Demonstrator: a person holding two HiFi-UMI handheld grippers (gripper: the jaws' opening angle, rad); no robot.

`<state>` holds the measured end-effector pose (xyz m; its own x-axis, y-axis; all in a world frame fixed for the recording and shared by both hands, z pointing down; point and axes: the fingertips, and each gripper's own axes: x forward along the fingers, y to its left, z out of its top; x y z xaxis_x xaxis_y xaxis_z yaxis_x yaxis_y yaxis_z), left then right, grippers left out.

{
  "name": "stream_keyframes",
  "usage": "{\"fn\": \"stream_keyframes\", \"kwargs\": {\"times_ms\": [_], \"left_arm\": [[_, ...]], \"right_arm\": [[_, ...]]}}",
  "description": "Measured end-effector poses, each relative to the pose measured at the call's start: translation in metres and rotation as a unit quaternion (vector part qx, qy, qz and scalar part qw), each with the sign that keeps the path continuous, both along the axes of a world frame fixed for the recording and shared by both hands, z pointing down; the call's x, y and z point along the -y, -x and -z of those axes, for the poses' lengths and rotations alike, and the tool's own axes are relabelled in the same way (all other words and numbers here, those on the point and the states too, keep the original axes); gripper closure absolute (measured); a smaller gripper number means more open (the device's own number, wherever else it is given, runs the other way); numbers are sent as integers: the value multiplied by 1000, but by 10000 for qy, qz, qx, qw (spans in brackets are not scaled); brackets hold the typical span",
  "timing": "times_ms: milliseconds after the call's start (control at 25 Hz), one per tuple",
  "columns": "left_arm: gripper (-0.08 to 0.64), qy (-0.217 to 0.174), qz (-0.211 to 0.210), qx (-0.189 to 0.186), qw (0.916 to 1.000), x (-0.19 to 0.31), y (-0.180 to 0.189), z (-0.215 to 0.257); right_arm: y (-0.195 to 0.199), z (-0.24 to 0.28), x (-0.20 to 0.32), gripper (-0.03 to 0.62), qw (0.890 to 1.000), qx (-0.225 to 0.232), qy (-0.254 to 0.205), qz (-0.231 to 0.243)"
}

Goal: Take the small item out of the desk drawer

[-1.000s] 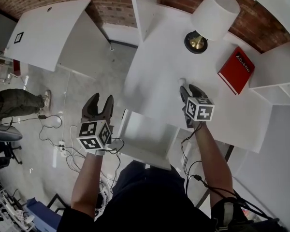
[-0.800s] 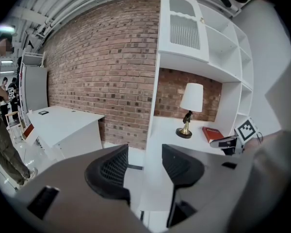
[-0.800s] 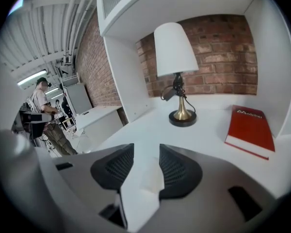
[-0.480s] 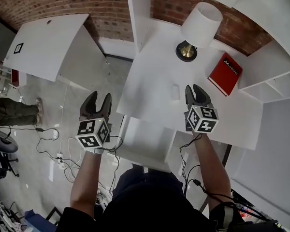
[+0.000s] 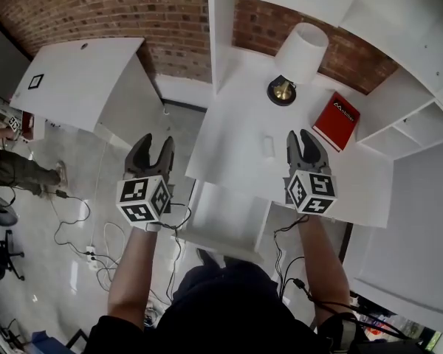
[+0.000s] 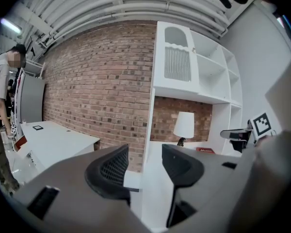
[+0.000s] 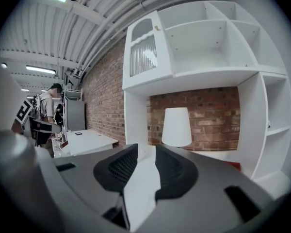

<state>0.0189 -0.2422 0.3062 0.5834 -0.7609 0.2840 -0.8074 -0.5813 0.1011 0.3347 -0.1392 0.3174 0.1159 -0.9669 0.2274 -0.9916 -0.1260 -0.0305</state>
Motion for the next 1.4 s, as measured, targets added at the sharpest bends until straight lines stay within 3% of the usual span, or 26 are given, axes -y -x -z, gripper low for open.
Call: {"fn": "stream_keyframes", "kwargs": {"times_ms": [560, 1120, 1400], "left_arm": [[345, -692, -276, -644, 9951, -25, 12, 97], [345, -1433, -425, -669, 9865, -34, 20, 166], [345, -2072, -450, -405, 9764, -60, 21, 200]], "right_arm": [[41, 126, -41, 492, 9948, -286, -976, -77], [58, 192, -72, 500, 9853, -717, -1543, -160], [59, 200, -82, 497, 9829, -961, -1562, -135]]}}
